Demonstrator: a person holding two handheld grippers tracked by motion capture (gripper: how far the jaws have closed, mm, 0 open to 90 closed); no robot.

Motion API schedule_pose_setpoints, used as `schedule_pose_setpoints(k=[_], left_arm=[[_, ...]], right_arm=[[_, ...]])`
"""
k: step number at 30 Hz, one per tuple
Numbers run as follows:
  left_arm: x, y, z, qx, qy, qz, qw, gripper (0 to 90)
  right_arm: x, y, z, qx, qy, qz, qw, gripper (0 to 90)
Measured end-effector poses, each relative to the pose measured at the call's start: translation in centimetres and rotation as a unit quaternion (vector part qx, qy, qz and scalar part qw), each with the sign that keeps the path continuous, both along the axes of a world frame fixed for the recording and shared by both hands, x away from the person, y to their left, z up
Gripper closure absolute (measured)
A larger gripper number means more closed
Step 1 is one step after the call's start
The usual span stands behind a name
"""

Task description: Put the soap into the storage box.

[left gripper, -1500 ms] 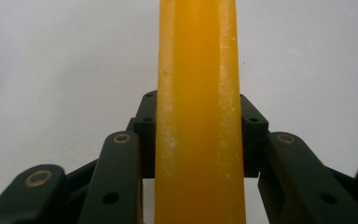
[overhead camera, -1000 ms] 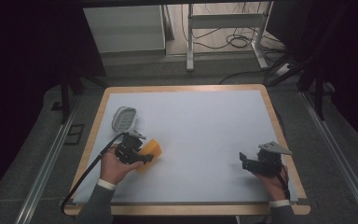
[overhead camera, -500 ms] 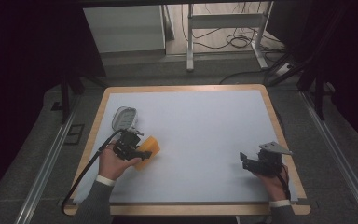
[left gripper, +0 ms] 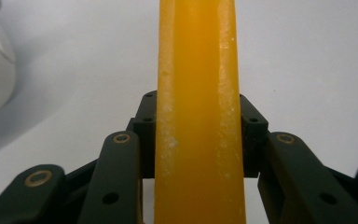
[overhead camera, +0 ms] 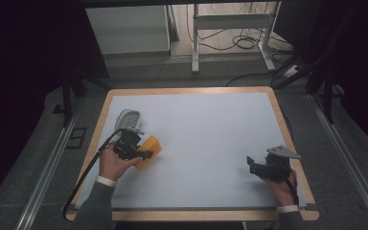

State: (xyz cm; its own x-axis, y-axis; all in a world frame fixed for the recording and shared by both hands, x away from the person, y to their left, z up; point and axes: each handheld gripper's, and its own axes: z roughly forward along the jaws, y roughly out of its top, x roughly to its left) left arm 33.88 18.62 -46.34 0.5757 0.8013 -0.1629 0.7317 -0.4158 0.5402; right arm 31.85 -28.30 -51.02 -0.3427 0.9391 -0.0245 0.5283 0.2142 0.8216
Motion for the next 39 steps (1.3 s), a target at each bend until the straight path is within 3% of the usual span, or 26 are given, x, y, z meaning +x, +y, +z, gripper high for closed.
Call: schedule_pose_setpoints(k=[39], left_arm=[[2.7, 3.0, 3.1, -0.013, -0.022, 0.051, 0.9984, 61.0]], right_arm=[[0.0, -0.1, 0.1, 0.002, -0.004, -0.004, 1.0000, 10.4]])
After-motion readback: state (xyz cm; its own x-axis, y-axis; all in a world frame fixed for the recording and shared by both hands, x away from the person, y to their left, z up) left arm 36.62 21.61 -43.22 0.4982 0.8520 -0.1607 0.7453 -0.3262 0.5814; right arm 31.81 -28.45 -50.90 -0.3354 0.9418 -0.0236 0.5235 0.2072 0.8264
